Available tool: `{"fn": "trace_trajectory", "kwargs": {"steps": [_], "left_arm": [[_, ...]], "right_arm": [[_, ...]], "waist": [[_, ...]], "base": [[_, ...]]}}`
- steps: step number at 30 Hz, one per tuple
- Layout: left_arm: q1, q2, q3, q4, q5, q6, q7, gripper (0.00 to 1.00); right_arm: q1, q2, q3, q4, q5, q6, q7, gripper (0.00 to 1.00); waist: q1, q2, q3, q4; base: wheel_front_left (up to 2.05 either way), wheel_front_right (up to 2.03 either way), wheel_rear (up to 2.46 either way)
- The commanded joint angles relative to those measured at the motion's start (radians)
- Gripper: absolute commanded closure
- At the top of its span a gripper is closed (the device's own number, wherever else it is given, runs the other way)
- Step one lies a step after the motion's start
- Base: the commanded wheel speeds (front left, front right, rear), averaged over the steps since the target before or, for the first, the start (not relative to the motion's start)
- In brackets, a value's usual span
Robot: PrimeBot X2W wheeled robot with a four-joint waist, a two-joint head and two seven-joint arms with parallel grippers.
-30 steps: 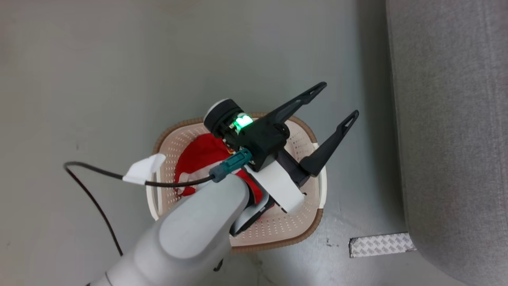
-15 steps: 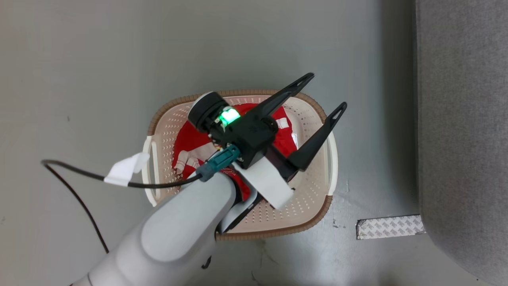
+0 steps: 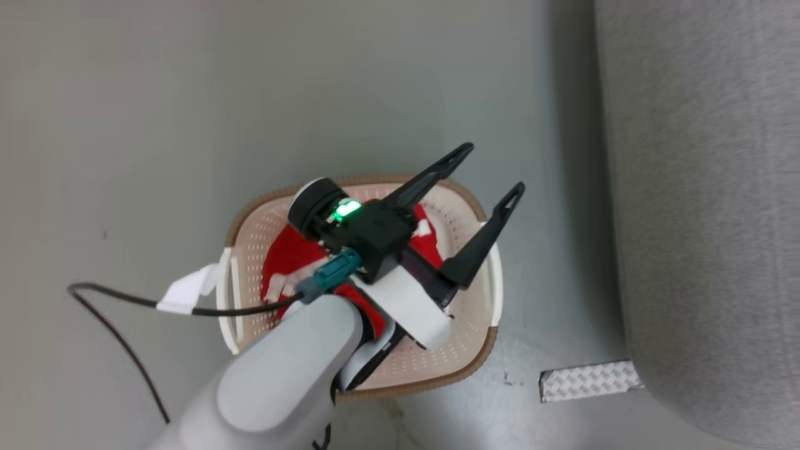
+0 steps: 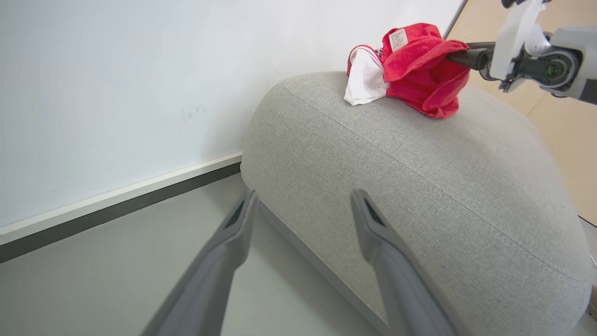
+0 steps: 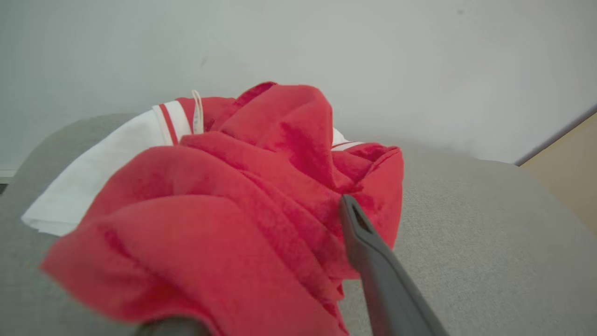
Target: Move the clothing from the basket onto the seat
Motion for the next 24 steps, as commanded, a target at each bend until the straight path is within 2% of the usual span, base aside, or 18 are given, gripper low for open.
{"fn": "trace_trajectory", "kwargs": {"steps": [1, 11, 17, 24], "left_arm": [[0.022, 0.005, 0.006, 0.007, -0.019, 0.005, -0.008, 0.00], [0.135, 0.015, 0.034, 0.045, -0.068, 0.027, -0.049, 0.00], [0.207, 0.017, 0.058, 0.064, -0.086, 0.042, -0.059, 0.00], [0.331, 0.030, 0.133, 0.067, -0.100, 0.088, -0.067, 0.00]], "right_arm": [[0.047, -0.005, 0.012, -0.014, 0.011, -0.003, -0.008, 0.00], [0.348, 0.002, 0.085, -0.201, 0.059, -0.003, -0.066, 0.00], [0.488, 0.039, 0.065, -0.326, 0.045, -0.003, -0.117, 0.00], [0.661, 0.149, 0.041, -0.492, -0.017, -0.003, -0.170, 0.00]], "waist": [[0.0000, 0.0000, -0.038, -0.017], [0.0000, 0.0000, -0.213, -0.035], [0.0000, 0.0000, -0.312, -0.025], [0.0000, 0.0000, -0.449, 0.014]], "base": [[0.00, 0.00, 0.00], [0.00, 0.00, 0.00], [0.00, 0.00, 0.00], [0.00, 0.00, 0.00]]}}
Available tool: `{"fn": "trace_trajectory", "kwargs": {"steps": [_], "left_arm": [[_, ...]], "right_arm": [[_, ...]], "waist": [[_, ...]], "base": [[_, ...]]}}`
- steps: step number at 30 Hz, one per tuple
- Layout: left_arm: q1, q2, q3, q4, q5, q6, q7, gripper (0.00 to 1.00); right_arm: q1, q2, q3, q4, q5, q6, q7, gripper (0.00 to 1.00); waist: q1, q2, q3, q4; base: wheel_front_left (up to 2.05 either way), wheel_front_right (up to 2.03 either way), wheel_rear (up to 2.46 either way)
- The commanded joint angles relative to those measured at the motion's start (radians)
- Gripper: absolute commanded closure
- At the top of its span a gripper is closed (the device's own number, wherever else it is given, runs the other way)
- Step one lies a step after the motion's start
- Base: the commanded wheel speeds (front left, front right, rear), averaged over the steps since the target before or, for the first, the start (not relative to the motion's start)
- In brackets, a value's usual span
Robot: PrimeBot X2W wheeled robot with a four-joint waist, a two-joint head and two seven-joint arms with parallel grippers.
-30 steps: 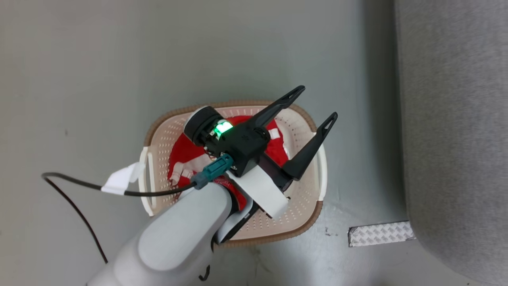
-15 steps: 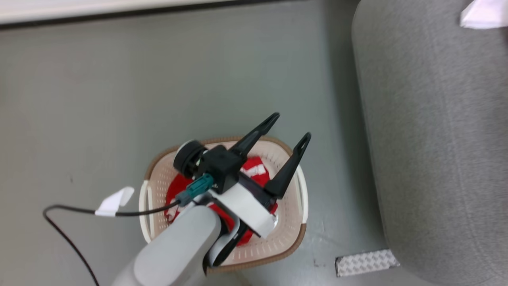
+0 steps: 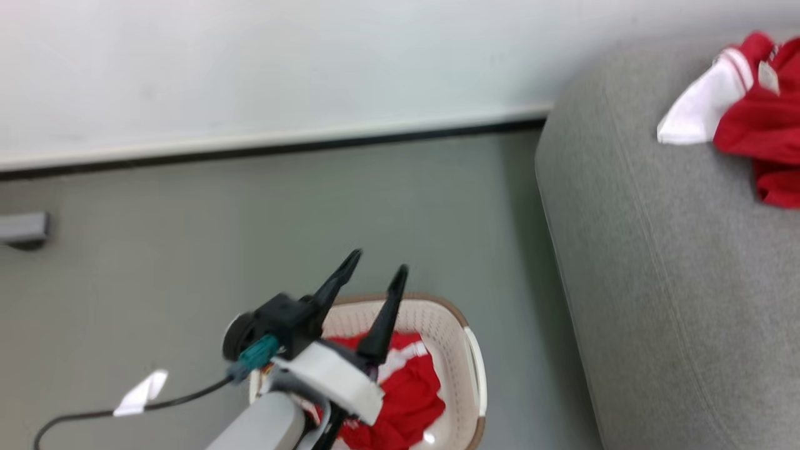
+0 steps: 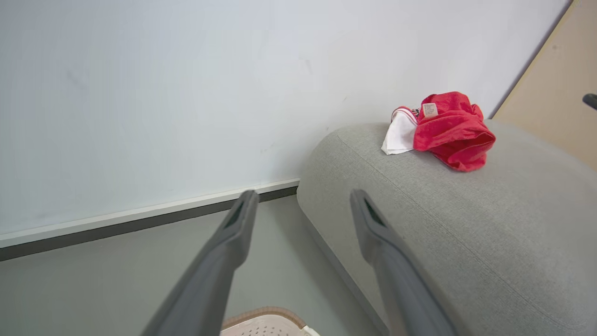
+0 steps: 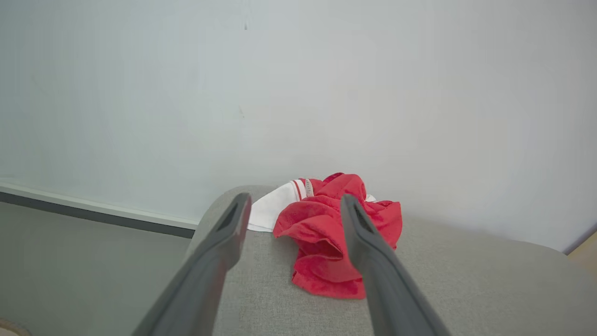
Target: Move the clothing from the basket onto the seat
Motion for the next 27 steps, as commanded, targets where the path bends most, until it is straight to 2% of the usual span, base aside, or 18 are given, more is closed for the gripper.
{"fn": "trace_trajectory", "kwargs": {"steps": [1, 2, 4, 9, 18, 27], "left_arm": [[0.042, 0.007, 0.017, -0.004, 0.006, 0.006, -0.003, 0.00], [0.042, 0.007, 0.017, -0.004, 0.006, 0.006, -0.003, 0.00], [0.106, 0.018, 0.068, -0.018, 0.019, 0.025, -0.003, 0.00], [0.198, 0.024, 0.135, -0.030, 0.037, 0.040, -0.002, 0.00], [0.356, 0.009, 0.261, -0.038, 0.087, 0.027, -0.002, 0.00], [0.461, -0.008, 0.403, -0.030, 0.165, -0.007, -0.002, 0.00]], "right_arm": [[0.040, 0.030, -0.024, -0.021, -0.012, -0.003, -0.018, 0.00], [0.040, 0.030, -0.024, -0.021, -0.012, -0.003, -0.018, 0.00], [0.112, 0.101, -0.036, -0.058, -0.042, -0.003, -0.041, 0.00], [0.195, 0.177, -0.036, -0.083, -0.064, -0.003, -0.076, 0.00], [0.356, 0.309, -0.020, -0.040, -0.100, -0.003, -0.158, 0.00], [0.389, 0.365, 0.048, 0.091, -0.122, -0.003, -0.187, 0.00]], "waist": [[0.0003, 0.0000, -0.075, 0.042], [0.0003, 0.0000, -0.075, 0.042], [0.0003, 0.0000, -0.121, 0.074], [0.0003, 0.0000, -0.176, 0.117], [0.0003, 0.0000, -0.274, 0.209], [0.0003, 0.0000, -0.312, 0.222]], "base": [[0.00, 0.00, 0.00], [0.00, 0.00, 0.00], [0.00, 0.00, 0.00], [0.00, 0.00, 0.00], [0.00, 0.00, 0.00], [0.00, 0.00, 0.00]]}}
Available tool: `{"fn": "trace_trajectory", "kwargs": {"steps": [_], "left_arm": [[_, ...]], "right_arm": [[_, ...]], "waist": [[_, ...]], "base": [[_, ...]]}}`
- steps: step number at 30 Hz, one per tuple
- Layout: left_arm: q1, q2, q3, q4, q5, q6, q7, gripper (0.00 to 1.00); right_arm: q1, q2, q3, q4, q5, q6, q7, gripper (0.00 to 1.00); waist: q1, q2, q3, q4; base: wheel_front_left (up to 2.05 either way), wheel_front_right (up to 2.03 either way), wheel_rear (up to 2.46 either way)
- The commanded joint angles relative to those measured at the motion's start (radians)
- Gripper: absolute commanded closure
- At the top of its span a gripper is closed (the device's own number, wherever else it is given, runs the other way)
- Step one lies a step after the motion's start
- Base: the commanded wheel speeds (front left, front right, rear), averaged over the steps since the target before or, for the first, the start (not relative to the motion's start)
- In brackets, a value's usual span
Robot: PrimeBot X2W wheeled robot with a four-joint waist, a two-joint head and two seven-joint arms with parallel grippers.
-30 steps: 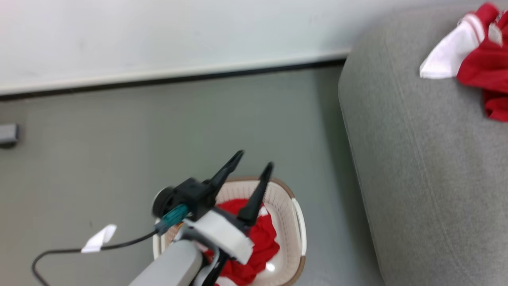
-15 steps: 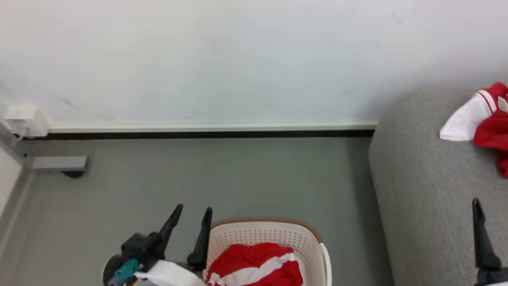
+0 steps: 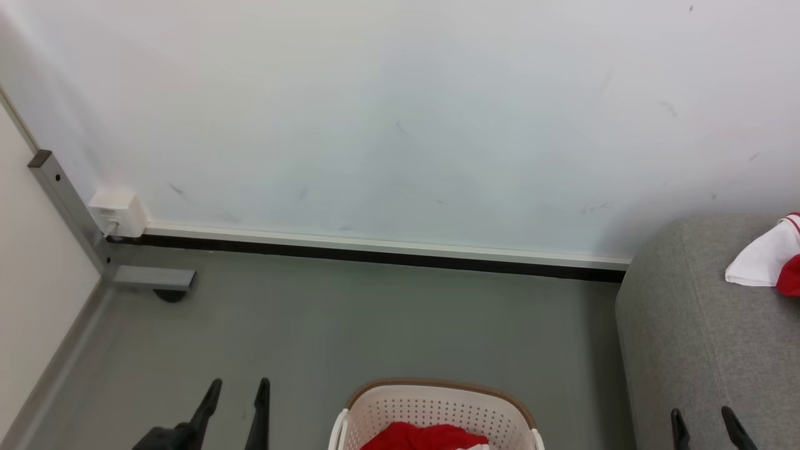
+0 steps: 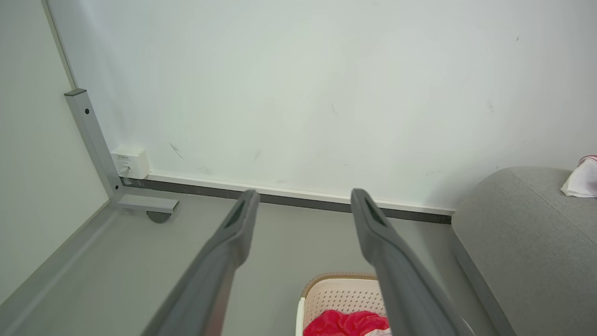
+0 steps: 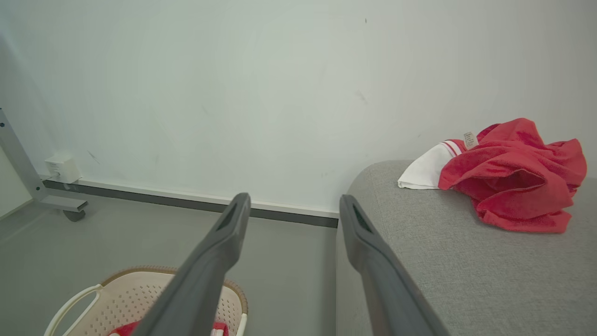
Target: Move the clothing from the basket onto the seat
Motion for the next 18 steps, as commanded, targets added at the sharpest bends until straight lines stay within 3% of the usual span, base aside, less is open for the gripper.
{"fn": "trace_trajectory", "kwargs": {"steps": [1, 18], "left_arm": [[0.016, -0.007, 0.013, -0.001, 0.019, -0.005, 0.000, 0.00], [0.094, -0.096, 0.176, -0.017, 0.137, -0.103, 0.000, 0.00]], "right_arm": [[-0.001, 0.000, 0.000, 0.011, 0.004, -0.003, -0.007, 0.00], [-0.022, 0.022, -0.001, 0.068, 0.004, -0.003, -0.007, 0.00]], "waist": [[0.0002, 0.0000, -0.004, -0.002], [0.0002, 0.0000, -0.033, -0.030]], "base": [[0.00, 0.00, 0.00], [0.00, 0.00, 0.00]]}}
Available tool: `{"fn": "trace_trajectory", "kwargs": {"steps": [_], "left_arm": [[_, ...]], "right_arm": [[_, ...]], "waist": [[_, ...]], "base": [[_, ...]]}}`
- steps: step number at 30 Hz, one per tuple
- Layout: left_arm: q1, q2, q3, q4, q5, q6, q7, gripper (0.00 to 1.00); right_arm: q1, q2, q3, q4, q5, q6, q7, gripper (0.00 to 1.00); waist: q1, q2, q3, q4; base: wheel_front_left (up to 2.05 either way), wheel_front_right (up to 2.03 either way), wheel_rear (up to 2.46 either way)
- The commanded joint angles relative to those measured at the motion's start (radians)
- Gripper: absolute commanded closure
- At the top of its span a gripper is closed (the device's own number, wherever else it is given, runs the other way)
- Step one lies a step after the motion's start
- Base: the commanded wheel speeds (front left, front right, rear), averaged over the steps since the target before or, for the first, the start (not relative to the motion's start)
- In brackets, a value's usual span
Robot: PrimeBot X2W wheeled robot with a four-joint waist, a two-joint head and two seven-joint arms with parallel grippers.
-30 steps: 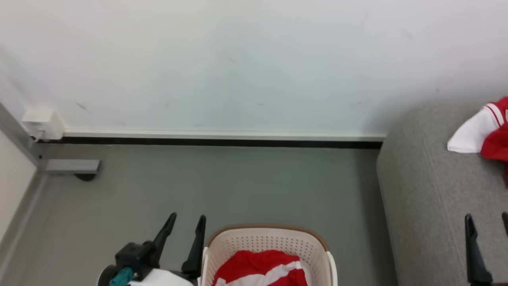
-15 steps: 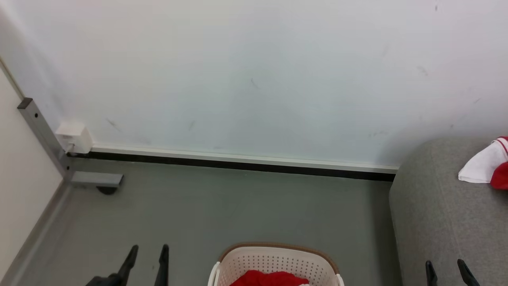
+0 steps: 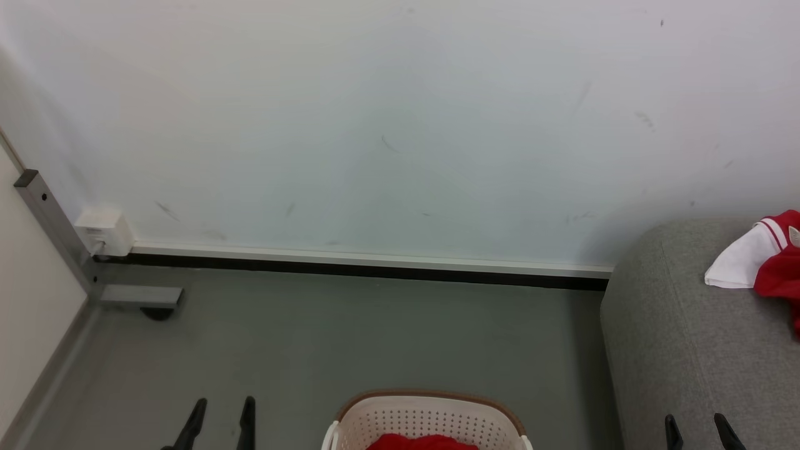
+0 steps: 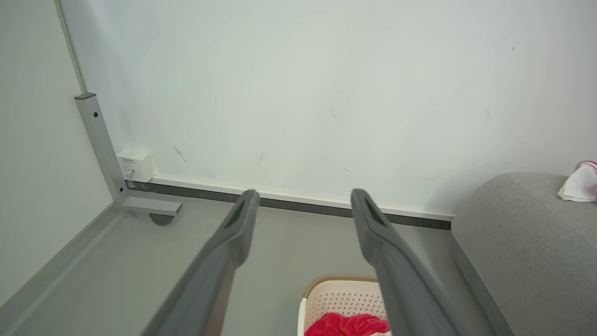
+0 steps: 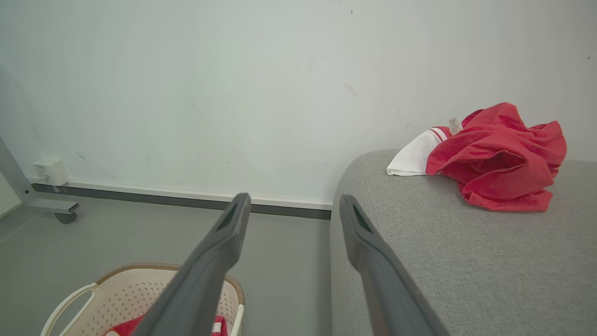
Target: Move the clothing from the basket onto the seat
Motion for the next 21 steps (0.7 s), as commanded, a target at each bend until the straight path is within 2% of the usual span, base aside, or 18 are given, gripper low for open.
{"fn": "trace_trajectory", "kwargs": {"steps": [1, 21], "left_arm": [[0.009, -0.005, 0.008, -0.002, 0.021, -0.004, 0.000, 0.00], [-0.006, -0.055, 0.062, 0.020, 0.072, -0.059, 0.000, 0.00]], "right_arm": [[-0.005, 0.003, -0.001, -0.002, 0.010, -0.003, -0.003, 0.00], [-0.012, 0.003, 0.010, -0.004, 0.021, -0.003, -0.003, 0.00]], "waist": [[0.0000, 0.0000, 0.000, 0.002], [0.0000, 0.0000, 0.003, 0.002]], "base": [[0.00, 0.00, 0.00], [0.00, 0.00, 0.00]]}}
